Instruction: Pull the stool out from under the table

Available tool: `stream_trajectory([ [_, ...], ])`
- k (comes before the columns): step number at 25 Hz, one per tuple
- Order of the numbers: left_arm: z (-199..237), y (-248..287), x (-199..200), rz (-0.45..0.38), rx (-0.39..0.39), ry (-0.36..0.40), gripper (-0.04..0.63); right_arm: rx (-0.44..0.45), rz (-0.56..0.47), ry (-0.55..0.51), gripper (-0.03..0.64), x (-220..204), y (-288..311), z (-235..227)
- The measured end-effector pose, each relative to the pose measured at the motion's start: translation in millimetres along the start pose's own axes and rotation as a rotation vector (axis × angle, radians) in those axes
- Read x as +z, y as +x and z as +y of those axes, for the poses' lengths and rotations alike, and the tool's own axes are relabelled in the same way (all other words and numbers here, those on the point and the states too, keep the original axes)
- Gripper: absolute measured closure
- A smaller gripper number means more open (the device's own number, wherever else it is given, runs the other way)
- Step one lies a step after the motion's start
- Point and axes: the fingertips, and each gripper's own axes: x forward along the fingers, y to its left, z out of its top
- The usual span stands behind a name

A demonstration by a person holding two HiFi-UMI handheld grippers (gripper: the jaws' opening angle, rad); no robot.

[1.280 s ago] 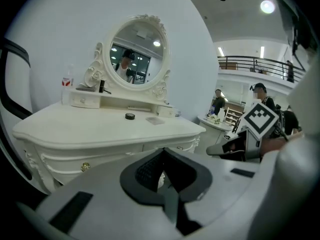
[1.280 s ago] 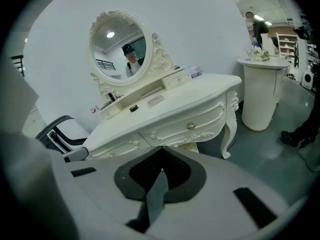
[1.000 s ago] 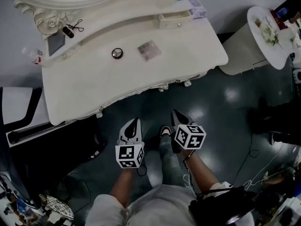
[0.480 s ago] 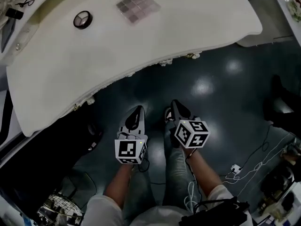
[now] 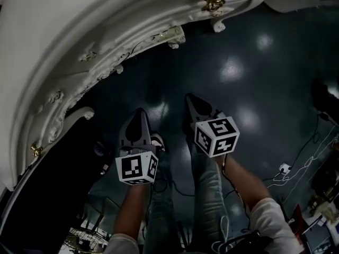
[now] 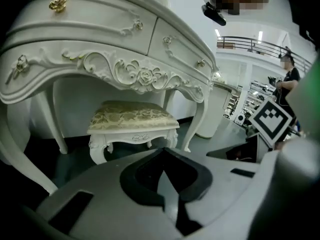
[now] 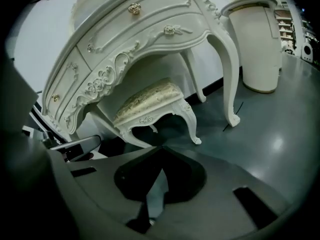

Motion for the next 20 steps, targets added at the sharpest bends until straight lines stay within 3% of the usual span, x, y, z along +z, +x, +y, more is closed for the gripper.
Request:
stream_trajectory([
  [8, -2, 16, -3, 0.0, -0.014, 0.01, 0.586, 0.074, -0.031, -0.106, 0.614, 5, 51, 0],
  [10, -3, 20, -6, 0.007, -0.014, 0.017, 0.586, 0.079, -0.032, -0.112, 0.545, 9, 65, -5],
  [15, -5, 22, -6, 0.005, -0.005, 0.004, 0.586, 0.008, -0.11, -0.228, 0.454, 41, 93, -29],
  [20, -3, 19, -6, 0.005, 0.007, -0.001, 0.586, -0.069, -0.112, -0.297, 0.369, 63, 121, -57],
])
